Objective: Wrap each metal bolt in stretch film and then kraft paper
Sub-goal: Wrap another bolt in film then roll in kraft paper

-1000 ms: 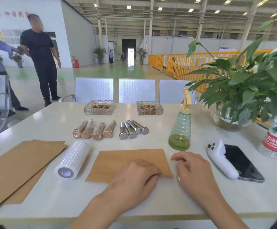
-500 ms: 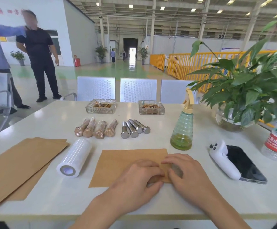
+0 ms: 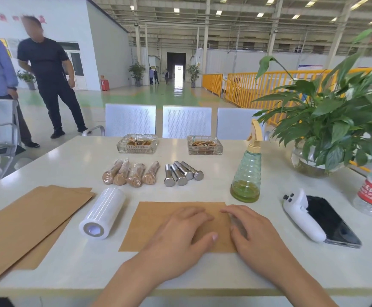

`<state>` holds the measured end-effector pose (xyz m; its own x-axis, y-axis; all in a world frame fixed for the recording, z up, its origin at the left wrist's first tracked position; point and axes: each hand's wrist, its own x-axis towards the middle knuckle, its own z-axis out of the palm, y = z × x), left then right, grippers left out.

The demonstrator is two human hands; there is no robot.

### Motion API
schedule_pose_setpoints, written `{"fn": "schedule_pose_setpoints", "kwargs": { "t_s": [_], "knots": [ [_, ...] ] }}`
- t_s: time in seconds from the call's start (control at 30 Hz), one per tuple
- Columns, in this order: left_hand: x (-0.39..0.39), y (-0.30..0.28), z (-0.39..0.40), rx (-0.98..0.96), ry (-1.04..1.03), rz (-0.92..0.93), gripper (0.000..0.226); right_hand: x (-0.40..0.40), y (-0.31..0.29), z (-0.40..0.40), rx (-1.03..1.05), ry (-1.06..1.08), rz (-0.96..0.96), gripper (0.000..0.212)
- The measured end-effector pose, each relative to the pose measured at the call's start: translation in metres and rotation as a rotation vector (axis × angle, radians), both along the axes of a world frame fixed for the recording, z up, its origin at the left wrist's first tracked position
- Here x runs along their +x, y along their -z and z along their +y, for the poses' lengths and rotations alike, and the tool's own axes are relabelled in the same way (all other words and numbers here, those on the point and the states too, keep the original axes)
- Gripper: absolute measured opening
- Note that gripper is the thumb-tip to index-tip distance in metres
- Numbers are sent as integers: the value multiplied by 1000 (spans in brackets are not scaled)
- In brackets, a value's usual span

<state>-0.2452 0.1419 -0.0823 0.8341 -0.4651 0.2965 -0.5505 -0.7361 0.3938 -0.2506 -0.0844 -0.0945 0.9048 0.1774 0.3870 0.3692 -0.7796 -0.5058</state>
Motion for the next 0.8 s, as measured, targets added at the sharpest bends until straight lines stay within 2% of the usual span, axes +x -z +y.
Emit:
{"fn": "schedule_pose_setpoints", "kwargs": {
  "t_s": [0.1,0.2,0.8],
  "knots": [
    [6,3,7,158,-82,60,61,0,0,0,-7,12,16,43],
    [8,5,13,236,-116,123,63,0,-1,0,-16,22,22,42],
    [12,-5,26,313,-131,256,66,5,5,3,-137,18,16,26]
  ]
}}
